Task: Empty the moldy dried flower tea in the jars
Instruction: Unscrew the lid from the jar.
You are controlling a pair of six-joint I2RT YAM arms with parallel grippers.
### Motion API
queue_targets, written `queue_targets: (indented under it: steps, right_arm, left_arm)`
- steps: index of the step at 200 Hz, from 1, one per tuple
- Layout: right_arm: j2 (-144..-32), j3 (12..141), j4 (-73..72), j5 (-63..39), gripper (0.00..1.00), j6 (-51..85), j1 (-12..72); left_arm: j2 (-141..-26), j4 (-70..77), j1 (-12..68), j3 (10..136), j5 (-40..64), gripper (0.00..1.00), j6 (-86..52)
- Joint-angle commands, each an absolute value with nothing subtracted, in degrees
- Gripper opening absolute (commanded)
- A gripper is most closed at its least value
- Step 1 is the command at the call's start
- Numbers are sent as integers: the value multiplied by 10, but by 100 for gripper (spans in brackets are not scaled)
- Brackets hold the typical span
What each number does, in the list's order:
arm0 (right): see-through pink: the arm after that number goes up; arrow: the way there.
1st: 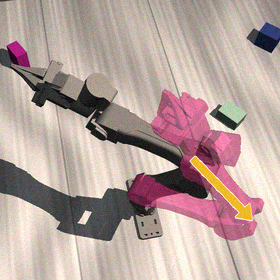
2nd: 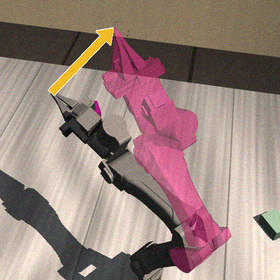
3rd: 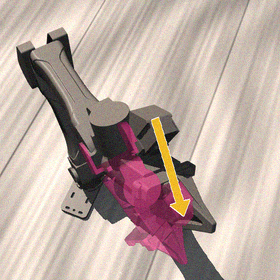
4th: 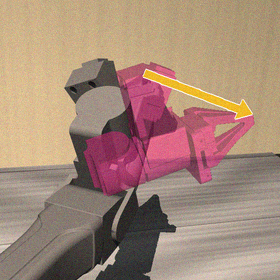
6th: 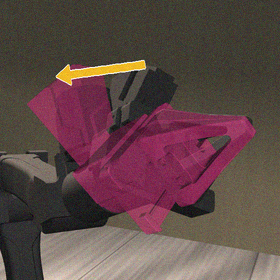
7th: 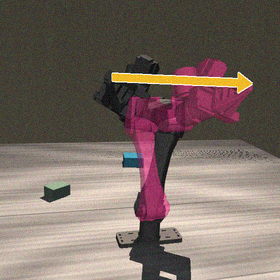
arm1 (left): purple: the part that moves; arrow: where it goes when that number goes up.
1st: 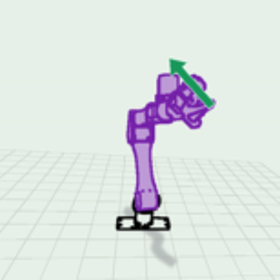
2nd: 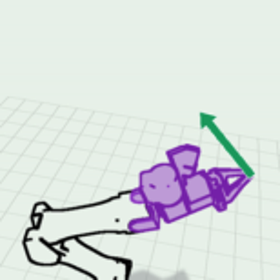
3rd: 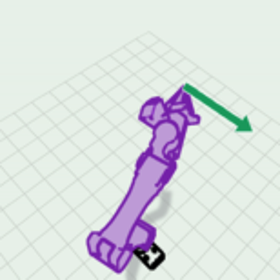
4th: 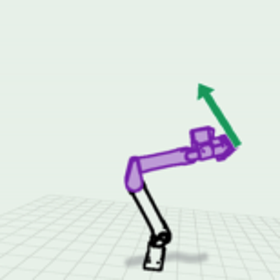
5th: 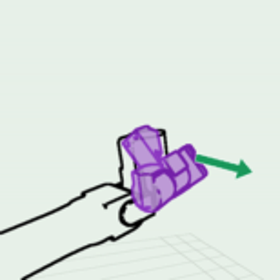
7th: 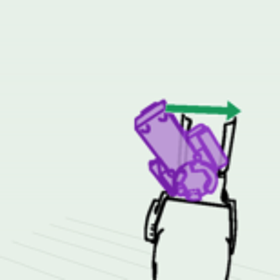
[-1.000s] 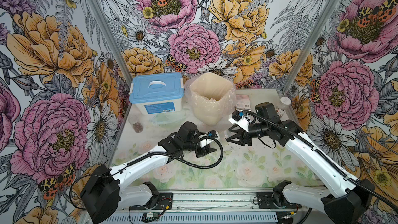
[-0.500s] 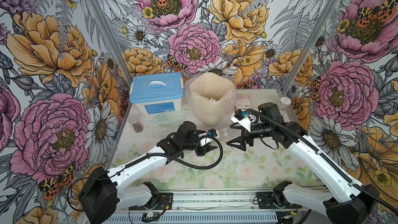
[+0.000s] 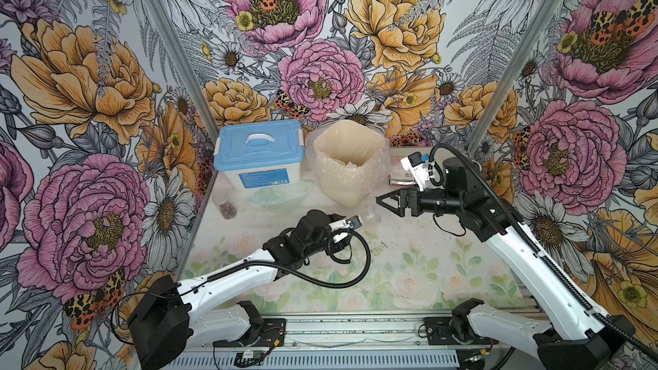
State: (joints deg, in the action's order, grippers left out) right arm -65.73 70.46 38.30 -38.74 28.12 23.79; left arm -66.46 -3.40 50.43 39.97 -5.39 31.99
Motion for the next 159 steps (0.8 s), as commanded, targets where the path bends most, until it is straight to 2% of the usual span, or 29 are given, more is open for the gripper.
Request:
queue_targets:
  steps: [1,159]
  right_arm:
    - [-678,701,377,-398,90,375,238]
    - [-746,702,375,-388,74,358,275]
  left_arm:
    - [-660,14,513,389,-156,45,352]
    - [-651,34,522,371,-167,45,362]
